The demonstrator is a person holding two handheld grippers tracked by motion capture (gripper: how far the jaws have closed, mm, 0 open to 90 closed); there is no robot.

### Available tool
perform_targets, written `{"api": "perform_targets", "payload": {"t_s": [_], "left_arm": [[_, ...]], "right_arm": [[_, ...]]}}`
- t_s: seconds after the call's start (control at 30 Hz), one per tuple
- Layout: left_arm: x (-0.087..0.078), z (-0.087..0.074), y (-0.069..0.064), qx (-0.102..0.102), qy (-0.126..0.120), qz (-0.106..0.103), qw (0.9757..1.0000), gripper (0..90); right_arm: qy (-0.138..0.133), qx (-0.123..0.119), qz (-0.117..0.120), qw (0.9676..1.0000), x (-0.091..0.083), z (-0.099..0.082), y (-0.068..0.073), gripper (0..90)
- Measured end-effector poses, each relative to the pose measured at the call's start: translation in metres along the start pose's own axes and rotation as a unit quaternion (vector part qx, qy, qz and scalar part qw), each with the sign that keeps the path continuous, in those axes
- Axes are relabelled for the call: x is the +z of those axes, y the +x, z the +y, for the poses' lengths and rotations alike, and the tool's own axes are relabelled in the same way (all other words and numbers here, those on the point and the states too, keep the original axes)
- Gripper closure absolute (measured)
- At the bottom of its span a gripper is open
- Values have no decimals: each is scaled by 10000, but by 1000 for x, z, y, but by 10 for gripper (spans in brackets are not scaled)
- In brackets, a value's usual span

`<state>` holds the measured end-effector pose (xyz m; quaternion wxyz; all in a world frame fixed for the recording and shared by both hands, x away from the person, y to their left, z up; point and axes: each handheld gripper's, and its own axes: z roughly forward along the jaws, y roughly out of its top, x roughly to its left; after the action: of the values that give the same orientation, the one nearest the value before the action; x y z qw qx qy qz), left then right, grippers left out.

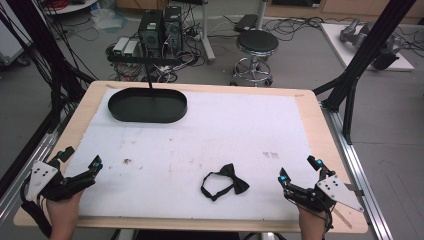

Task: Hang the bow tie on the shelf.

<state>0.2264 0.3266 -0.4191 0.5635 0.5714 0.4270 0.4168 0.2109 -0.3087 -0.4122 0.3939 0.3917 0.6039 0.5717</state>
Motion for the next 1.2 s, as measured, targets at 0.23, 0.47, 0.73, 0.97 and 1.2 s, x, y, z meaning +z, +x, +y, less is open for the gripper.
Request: {"api": "perform_targets", "payload": {"t_s": [0.23, 0.47, 0.73, 0.97, 1.2], "left_arm": [[1, 0, -1, 39, 21, 6, 10000, 102], [1, 1, -2, 23, 47, 3, 10000, 102], [2, 1, -3, 7, 71, -41, 10000, 102], [2, 1, -4, 3, 76, -46, 10000, 102], [3, 0, -4, 11, 101, -62, 9999, 102]], "right_arm": [[148, 36, 147, 9998, 4, 6, 4, 34], [665, -24, 639, 9957, 18, 24, 25, 34], [1420, -389, 1257, 9811, 47, 34, 61, 35], [2266, -204, 1577, 9609, 79, 18, 74, 37], [2704, 39, 1696, 9477, 94, -1, 77, 55]]}}
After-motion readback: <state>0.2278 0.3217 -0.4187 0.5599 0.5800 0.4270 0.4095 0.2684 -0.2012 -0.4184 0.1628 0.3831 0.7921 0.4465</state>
